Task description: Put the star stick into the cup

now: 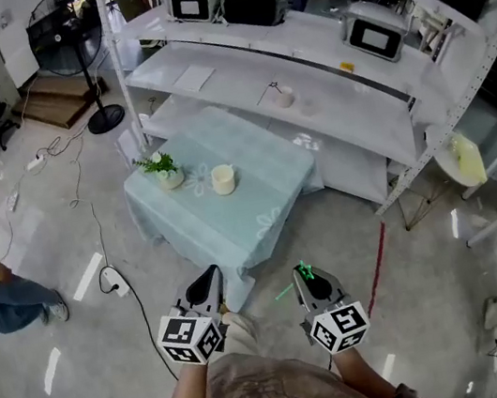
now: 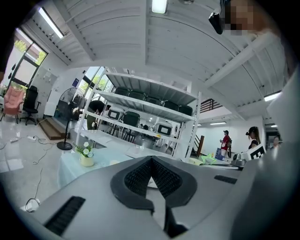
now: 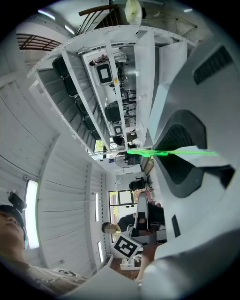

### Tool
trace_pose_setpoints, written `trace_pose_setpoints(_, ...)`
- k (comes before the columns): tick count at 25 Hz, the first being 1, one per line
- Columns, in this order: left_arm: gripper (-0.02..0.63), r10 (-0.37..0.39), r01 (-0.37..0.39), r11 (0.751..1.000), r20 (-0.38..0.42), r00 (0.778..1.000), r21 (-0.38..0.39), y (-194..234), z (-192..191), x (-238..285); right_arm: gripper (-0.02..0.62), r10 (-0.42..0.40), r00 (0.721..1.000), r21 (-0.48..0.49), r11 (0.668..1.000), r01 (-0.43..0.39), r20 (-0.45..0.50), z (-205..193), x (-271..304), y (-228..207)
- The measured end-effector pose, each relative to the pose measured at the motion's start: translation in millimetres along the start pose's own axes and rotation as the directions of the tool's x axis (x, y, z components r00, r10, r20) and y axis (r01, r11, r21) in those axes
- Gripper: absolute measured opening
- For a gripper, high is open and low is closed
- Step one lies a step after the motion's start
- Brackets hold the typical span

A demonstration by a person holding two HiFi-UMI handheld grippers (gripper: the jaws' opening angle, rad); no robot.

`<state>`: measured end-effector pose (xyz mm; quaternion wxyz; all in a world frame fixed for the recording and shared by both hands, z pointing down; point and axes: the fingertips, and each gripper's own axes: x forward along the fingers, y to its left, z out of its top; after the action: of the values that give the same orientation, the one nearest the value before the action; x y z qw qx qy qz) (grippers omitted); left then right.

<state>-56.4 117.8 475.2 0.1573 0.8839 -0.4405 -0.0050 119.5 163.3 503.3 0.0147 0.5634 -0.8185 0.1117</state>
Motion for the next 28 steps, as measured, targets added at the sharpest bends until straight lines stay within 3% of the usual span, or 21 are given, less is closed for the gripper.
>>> trace_pose_setpoints(15, 0.020, -0.069, 0.069, 0.998, -0.047, 0.997, 0.012, 97.7, 64.7, 133.6, 0.020, -0.057, 0.998, -0.008, 0.998, 0.057, 0.014, 62.3, 157.0, -48.1)
trace_pose_setpoints(28, 0.020, -0.108, 0.108, 0.994, -0.069, 0.992, -0.002, 156.6, 83.6, 201.3, 0.020, -0.088, 0.996, -0.017, 0.996, 0.088, -0.001, 79.6, 249.4, -69.4)
